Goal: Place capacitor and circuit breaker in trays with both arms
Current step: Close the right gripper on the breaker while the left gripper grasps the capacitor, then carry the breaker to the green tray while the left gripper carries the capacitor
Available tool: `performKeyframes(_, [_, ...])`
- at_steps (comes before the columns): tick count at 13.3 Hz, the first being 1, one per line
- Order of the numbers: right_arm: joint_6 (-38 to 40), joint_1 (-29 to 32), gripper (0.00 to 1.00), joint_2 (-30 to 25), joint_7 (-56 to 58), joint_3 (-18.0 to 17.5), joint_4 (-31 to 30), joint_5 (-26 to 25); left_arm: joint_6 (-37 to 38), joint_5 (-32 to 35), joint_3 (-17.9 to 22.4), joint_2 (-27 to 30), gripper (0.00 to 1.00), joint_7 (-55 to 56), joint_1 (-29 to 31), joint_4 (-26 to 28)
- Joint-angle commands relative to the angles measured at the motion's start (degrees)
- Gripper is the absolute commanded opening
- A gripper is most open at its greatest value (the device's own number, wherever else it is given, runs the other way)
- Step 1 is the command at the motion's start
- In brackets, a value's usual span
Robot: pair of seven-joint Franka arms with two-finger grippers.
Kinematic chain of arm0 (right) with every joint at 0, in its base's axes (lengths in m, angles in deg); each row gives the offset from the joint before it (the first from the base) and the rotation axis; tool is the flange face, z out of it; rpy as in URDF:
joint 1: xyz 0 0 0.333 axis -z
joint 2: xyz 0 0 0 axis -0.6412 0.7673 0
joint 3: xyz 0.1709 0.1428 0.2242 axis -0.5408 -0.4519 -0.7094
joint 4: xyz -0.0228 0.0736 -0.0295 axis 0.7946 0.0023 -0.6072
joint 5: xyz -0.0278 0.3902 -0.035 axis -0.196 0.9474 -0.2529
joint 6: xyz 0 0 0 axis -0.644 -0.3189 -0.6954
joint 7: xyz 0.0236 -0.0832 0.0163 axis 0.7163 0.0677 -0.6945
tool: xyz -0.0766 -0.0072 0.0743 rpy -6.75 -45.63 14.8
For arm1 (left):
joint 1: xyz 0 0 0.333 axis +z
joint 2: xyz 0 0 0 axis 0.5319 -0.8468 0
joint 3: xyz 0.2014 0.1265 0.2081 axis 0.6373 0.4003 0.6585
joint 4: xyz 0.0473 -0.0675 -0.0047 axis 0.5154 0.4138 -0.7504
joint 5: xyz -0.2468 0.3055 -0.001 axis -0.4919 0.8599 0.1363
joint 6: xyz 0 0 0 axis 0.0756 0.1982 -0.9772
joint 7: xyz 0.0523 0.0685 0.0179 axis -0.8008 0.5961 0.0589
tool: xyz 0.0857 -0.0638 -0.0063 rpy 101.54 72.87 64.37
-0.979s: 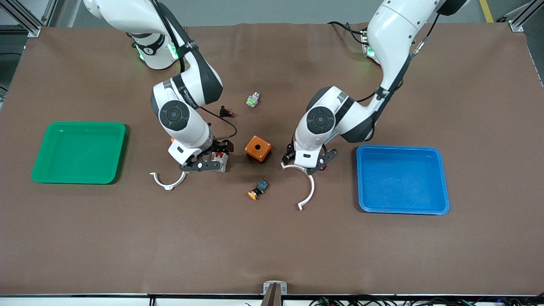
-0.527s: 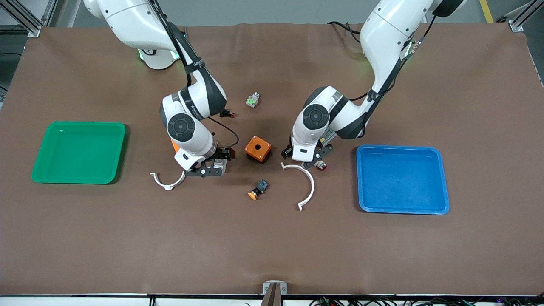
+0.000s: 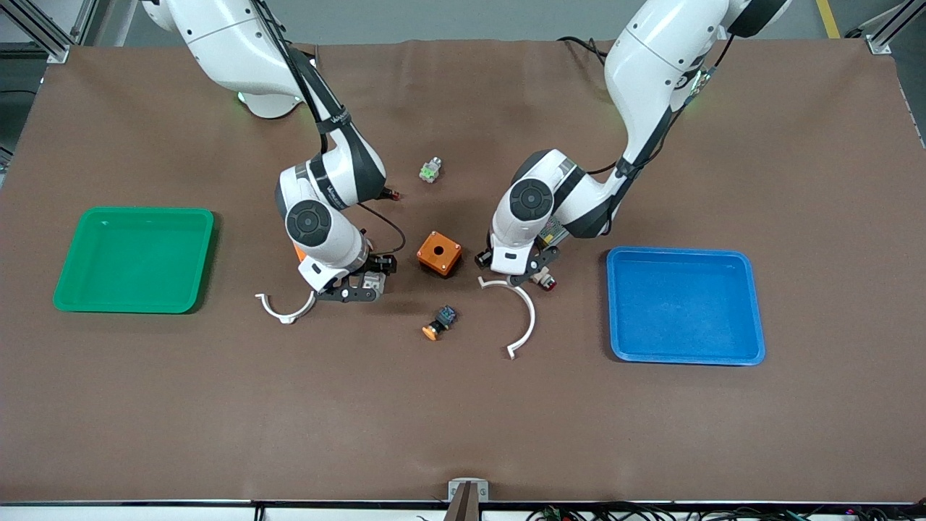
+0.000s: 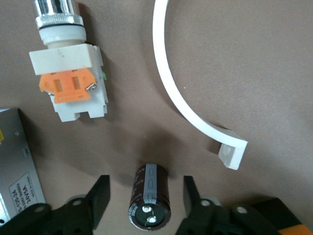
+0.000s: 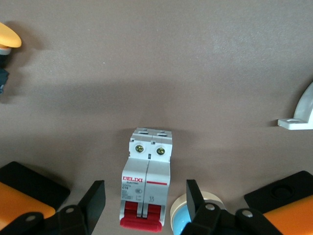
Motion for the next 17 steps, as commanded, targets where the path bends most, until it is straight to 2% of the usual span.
performKeyframes(1, [-0.7, -0.4, 0.56, 0.4, -0.4, 0.1, -0.4, 1.4, -1.0, 0.6, 0.2, -0.1, 0.29, 1.3, -0.5, -0.2])
performKeyframes(3, [-0.7, -0.5, 0.48, 0.7, -0.4, 0.1, -0.3, 1.5, -0.8, 0.6, 0.2, 0.8, 0.03, 1.3, 0.2, -0.3])
performKeyframes(4, [-0.7, -0.5, 0.43, 0.7, -0.4, 0.1, -0.3, 1.5, 0.1, 0.6, 0.3, 2.5, 0.00, 1.2, 0.9, -0.2])
performKeyframes(8, [0.4, -0.5, 0.35, 0.1, -0.4, 0.1, 0.2, 1.5, 10.2, 3.2, 0.7, 10.7, 0.00, 0.0, 6.6, 0.2])
performKeyframes(10, [4.5, 0.2, 0.33, -2.3, -0.4, 0.3, 1.0, 1.4, 15.4, 4.8, 0.5, 13.6, 0.00, -2.2, 10.4, 0.4])
performKeyframes(12, [14.8, 3.1, 0.32, -6.4, 0.4, 0.7, 4.5, 1.2, 16.8, 4.8, 0.4, 17.1, 0.00, -8.1, 16.2, 3.7])
performKeyframes(14, [28.9, 8.5, 0.32, -10.0, 2.5, 0.7, 9.6, 0.6, 16.8, 4.8, 0.4, 19.7, 0.00, -16.2, 21.7, 7.5])
performKeyframes(17, [38.8, 16.9, 0.32, -13.9, 7.4, 1.5, 12.3, -3.7, 15.5, 5.1, 0.5, 19.5, 0.00, -27.5, 30.5, 10.4])
